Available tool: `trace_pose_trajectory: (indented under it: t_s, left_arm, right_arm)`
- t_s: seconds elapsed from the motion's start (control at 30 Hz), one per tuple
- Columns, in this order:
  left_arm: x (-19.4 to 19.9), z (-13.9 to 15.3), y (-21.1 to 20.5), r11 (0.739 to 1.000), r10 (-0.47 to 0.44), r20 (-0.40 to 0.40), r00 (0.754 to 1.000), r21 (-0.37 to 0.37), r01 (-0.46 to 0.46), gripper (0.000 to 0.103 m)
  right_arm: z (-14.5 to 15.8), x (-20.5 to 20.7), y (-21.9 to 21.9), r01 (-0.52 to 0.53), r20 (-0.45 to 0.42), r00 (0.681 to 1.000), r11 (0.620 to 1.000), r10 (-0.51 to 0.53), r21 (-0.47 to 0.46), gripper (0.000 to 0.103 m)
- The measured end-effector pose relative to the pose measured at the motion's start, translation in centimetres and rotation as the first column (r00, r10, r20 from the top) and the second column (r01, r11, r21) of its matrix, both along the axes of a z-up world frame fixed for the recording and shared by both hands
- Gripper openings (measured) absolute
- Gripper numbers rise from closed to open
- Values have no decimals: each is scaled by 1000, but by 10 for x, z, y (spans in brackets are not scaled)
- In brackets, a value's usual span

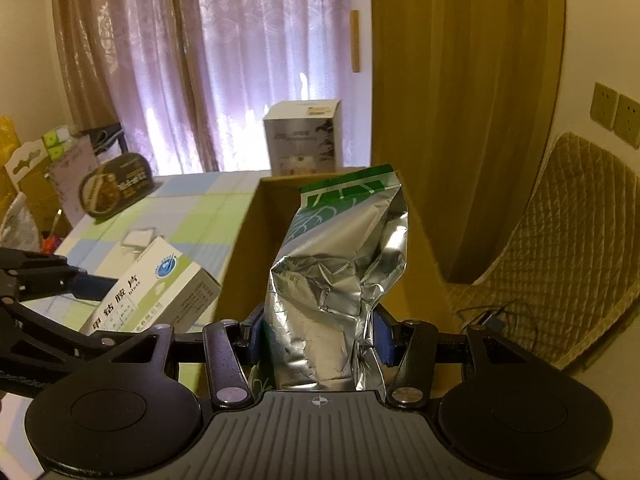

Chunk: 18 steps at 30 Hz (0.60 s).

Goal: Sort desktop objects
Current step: 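Carry the medicine box with the left gripper while the right carries the foil bag over the cardboard box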

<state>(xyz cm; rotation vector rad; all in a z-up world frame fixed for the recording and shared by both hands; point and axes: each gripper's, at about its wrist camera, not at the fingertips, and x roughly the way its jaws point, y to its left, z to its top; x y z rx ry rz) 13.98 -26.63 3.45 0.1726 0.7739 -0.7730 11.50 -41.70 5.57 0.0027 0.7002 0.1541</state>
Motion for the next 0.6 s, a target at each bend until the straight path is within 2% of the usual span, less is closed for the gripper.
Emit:
trace_pose_trajectory:
  t_s: [0.3, 0.6]
  left_arm:
    - [41, -9, -36, 999, 17, -27, 999, -34, -18, 67]
    - [65, -31, -52, 998, 35, -82, 996, -54, -39, 67]
  right_arm:
    - [-11, 50, -29, 10, -26, 1000, 999, -11, -39, 49]
    - [-31, 77, -49, 19, -65, 998, 1000, -20, -18, 49]
